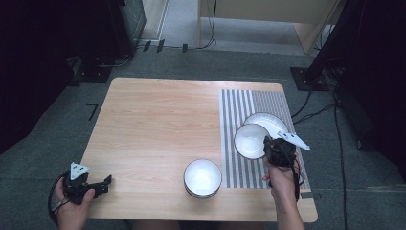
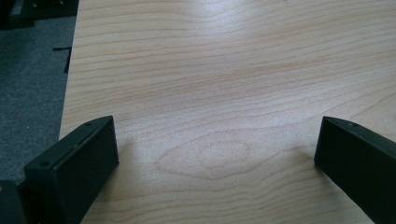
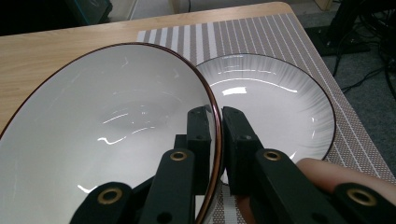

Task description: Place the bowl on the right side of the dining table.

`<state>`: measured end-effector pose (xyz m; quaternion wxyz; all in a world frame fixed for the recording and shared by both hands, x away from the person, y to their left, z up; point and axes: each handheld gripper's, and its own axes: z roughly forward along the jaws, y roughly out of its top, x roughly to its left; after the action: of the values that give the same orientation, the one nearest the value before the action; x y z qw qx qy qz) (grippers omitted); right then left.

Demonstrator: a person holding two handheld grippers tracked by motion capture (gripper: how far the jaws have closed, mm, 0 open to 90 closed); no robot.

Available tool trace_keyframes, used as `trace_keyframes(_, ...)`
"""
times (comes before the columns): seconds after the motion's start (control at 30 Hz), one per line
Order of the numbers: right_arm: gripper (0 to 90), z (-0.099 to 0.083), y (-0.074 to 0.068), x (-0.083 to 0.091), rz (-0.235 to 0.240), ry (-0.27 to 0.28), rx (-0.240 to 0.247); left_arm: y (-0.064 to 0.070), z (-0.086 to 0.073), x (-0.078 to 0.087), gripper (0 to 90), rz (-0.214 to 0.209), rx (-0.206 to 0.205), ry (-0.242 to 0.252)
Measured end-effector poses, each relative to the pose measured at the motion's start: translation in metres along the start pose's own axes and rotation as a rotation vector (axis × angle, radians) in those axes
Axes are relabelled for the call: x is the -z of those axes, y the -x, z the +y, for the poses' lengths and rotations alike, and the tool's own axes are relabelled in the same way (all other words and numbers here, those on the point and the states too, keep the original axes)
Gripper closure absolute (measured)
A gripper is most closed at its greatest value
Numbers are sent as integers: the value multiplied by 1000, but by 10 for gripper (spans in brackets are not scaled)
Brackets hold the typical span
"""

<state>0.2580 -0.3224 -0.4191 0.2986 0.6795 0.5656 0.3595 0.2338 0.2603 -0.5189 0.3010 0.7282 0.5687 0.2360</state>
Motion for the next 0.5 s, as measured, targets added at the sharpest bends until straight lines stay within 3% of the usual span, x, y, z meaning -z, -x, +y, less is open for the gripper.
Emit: trace_keyframes(0.5, 835, 9, 10, -6, -28, 2, -17, 0, 0, 0, 0, 0, 0, 0)
